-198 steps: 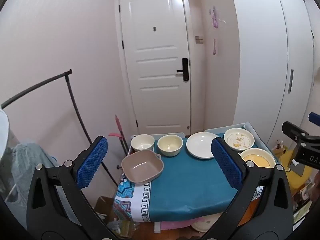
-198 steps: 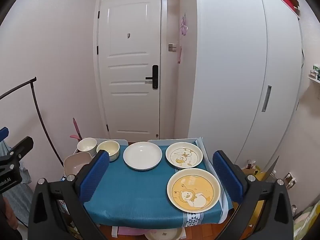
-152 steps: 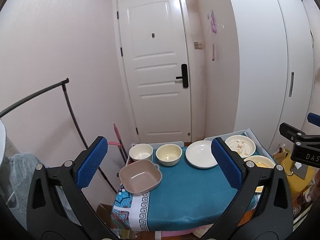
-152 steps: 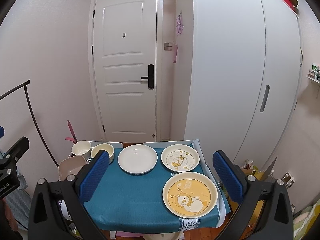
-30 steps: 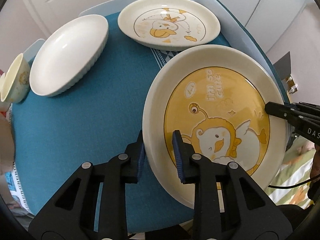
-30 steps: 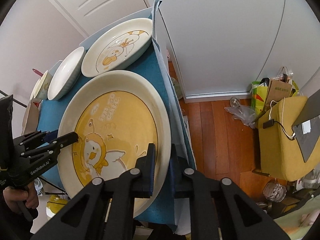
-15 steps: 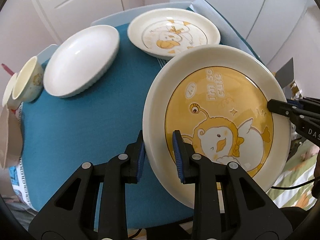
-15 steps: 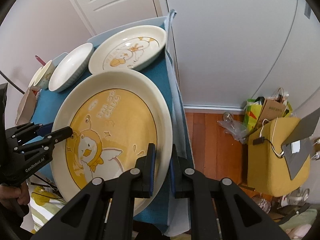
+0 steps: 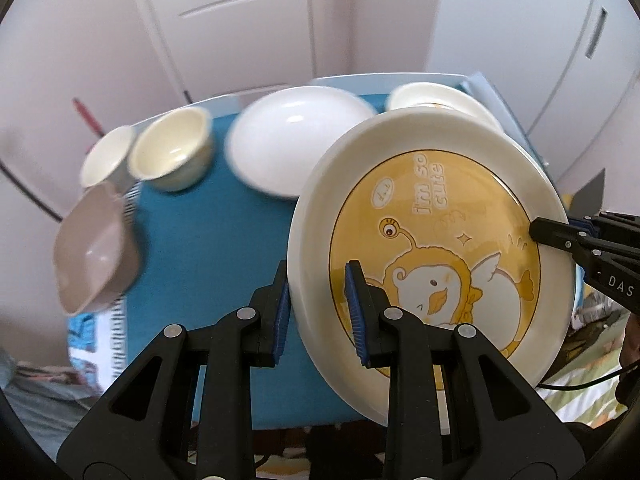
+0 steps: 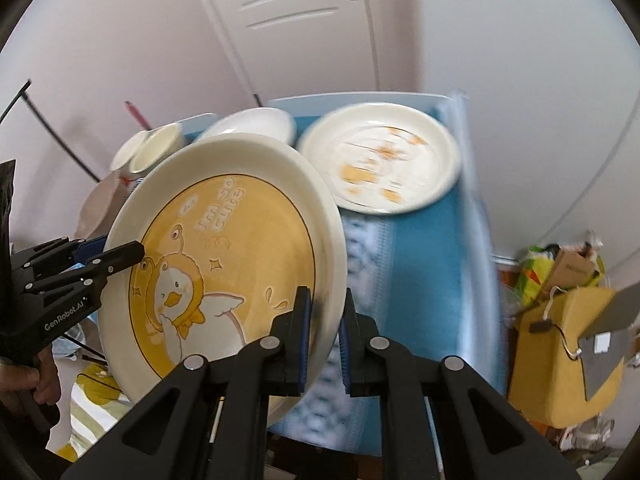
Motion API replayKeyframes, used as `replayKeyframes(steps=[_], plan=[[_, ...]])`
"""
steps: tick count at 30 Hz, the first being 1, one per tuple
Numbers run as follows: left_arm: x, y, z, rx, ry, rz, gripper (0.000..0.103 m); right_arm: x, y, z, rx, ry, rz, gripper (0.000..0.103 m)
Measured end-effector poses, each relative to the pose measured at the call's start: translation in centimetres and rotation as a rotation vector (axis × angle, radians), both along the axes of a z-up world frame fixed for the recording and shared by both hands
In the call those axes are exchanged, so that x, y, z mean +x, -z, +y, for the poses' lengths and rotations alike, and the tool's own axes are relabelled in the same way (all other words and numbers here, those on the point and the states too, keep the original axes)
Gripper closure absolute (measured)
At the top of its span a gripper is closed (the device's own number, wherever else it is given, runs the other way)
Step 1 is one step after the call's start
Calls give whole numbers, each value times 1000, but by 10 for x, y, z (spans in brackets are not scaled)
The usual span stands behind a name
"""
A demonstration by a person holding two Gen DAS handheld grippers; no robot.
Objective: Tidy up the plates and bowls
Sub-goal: 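Lift the yellow plate with both grippers and carry it toward the beige basin, then lower the yellow plate onto the cloth and open both grippers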
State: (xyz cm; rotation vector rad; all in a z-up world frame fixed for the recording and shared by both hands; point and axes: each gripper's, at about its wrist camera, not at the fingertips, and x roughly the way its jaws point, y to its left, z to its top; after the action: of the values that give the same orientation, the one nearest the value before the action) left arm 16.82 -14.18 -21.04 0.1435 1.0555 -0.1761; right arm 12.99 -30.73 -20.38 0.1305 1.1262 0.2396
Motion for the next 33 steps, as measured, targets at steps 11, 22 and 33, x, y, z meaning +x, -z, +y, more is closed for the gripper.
replayKeyframes(steps=[11, 22, 33], plan=[[16, 29, 127, 4, -49, 76, 80, 21, 24, 127, 13, -54, 63, 91], [34, 86, 166, -9, 27, 134, 80, 28, 60, 181, -39, 19, 103, 91], [39, 86, 160, 32, 75, 60, 80, 36, 79, 179, -26, 45, 108, 91]])
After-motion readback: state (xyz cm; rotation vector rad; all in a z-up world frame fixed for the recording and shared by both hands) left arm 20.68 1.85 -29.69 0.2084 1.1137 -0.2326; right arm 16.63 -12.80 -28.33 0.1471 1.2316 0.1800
